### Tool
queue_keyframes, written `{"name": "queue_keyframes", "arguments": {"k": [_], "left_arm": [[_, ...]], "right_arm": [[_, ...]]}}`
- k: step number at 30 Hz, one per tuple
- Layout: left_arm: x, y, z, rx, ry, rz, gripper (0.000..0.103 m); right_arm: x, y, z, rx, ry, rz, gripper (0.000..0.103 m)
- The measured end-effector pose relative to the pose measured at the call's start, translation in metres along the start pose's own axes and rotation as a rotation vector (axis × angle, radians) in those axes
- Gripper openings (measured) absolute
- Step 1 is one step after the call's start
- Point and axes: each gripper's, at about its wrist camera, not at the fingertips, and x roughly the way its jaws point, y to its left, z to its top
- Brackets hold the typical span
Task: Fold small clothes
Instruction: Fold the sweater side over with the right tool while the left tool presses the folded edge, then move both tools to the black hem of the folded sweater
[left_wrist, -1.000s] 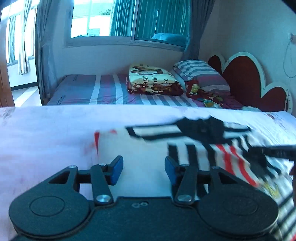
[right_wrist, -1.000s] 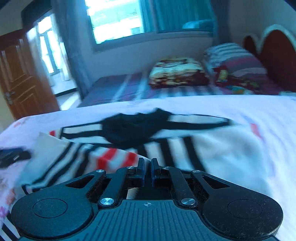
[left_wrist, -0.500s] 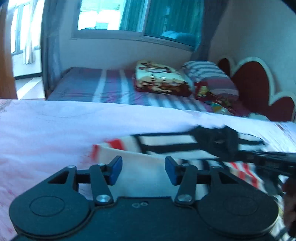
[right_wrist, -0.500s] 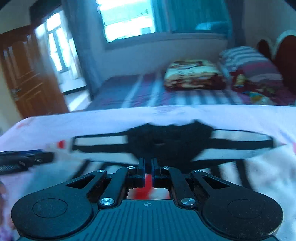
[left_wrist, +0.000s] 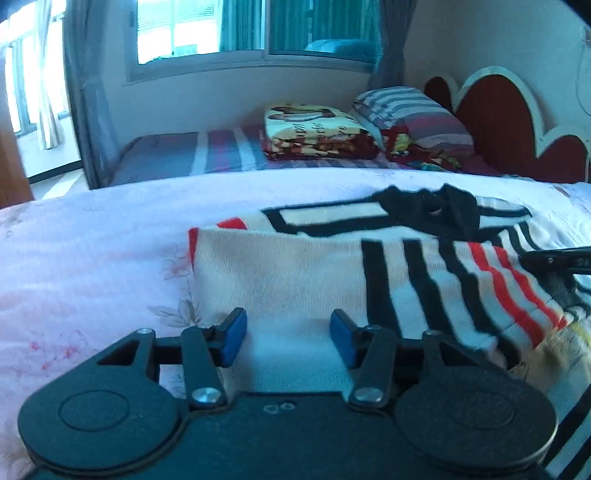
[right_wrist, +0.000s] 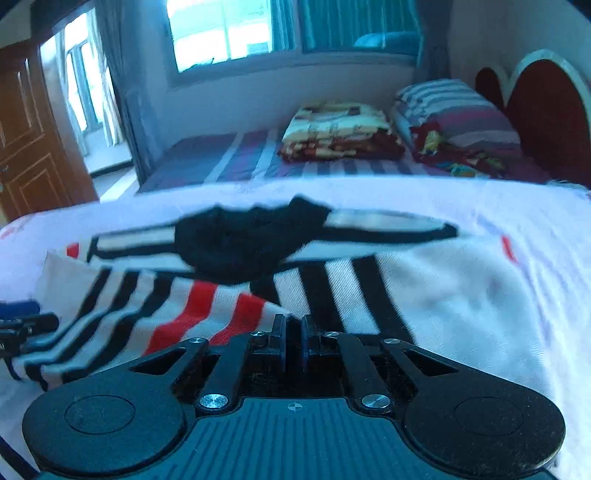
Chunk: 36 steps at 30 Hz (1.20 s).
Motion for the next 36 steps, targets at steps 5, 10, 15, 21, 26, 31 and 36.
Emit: {"name": "queue_keyframes", "arguments": {"k": [5, 10, 15, 21, 26, 31, 36], "left_arm": [[-0.032, -0.023, -0.002, -0.019, -0.059, -0.029, 0.056], [-0.008, -0.042, -0.024, 0.003, 0.027, 0.013, 0.057], [-0.01, -0.045, -0.025, -0.003, 0.021, 0.043, 0.058], [-0.016, -0.064, -0.021, 0.033, 0.043, 0.129, 0.058], [-0.015, -0.066, -0.027, -0.023, 0.052, 0.142, 0.063], [-0.022, -0.069, -0.02, -0.012, 0.083, 0.169, 0.061], [-0.055, -0.08, -0.032, 0.025, 0.052, 0.161, 0.059]], "right_arm": [[-0.034, -0.014, -0.011, 0.055, -0.023, 0.044, 0.006], [-0.033, -0.01, -0.031, -0.016, 0.029, 0.058, 0.006], [-0.043, -0.023, -0.03, -0.001, 0.018, 0.082, 0.006], [-0.043, -0.042, -0.031, -0.014, 0.038, 0.114, 0.006], [-0.038, -0.046, -0.033, -0.022, 0.041, 0.135, 0.006], [-0.062, -0.051, -0.031, -0.03, 0.026, 0.119, 0.006], [-0.102, -0.061, -0.045, -0.013, -0.001, 0.072, 0.006]]}}
